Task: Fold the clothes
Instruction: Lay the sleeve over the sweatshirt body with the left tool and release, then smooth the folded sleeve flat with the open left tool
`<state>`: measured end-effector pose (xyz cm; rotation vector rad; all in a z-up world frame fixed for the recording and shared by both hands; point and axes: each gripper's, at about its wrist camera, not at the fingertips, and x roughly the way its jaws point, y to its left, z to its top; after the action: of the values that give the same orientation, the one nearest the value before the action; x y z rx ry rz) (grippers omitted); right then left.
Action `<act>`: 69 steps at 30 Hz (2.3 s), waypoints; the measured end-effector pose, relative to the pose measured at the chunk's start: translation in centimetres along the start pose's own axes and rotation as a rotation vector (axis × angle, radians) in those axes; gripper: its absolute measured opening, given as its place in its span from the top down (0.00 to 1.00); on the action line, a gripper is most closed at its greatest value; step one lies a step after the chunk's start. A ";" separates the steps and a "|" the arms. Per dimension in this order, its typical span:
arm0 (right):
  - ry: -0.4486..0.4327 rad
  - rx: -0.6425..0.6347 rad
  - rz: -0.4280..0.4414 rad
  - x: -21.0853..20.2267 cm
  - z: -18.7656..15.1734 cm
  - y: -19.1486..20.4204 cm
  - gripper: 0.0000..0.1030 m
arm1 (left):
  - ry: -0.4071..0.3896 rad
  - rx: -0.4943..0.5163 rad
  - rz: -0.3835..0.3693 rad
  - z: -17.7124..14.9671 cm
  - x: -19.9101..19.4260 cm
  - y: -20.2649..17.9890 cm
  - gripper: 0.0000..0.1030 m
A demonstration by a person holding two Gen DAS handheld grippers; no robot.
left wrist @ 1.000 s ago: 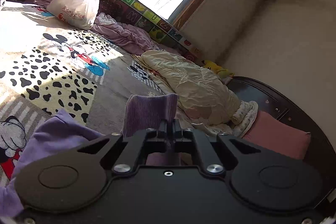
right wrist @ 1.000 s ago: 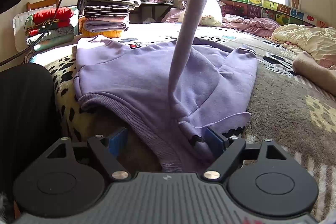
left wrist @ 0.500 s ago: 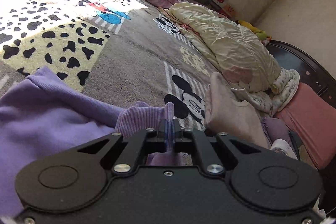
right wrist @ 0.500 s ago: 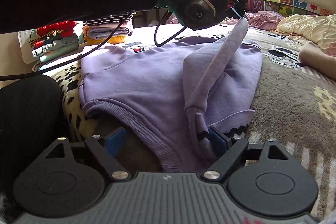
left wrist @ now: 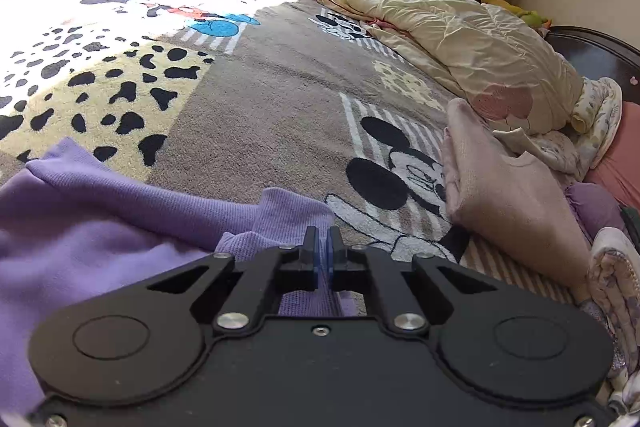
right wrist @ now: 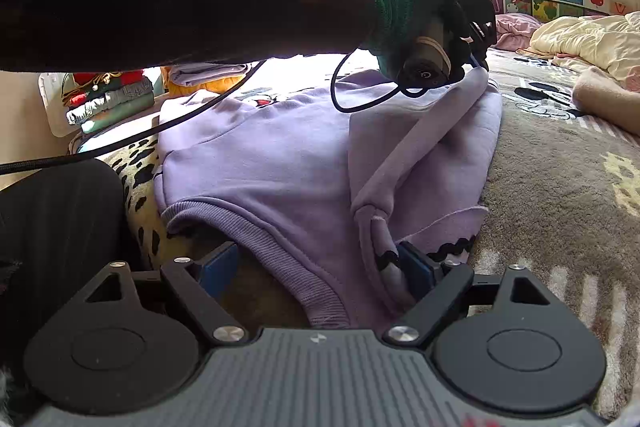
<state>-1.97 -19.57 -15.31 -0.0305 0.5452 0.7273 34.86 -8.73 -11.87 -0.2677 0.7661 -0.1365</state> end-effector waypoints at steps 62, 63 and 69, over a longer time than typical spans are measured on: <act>-0.078 -0.360 -0.178 -1.7 1.2 6.6 0.27 | -0.027 0.179 -0.209 -13.5 -17.5 5.5 0.77; -0.082 -0.383 -0.177 -1.2 1.6 6.8 0.27 | 0.006 0.179 -0.197 -13.8 -16.5 5.5 0.75; 0.095 -0.269 -0.201 3.8 1.7 4.7 0.16 | 0.082 0.194 -0.195 -14.3 -14.5 5.9 0.69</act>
<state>-1.87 -13.32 -14.97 -0.3671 0.5234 0.6007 14.59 -2.66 -13.77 -0.1524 0.8016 -0.4064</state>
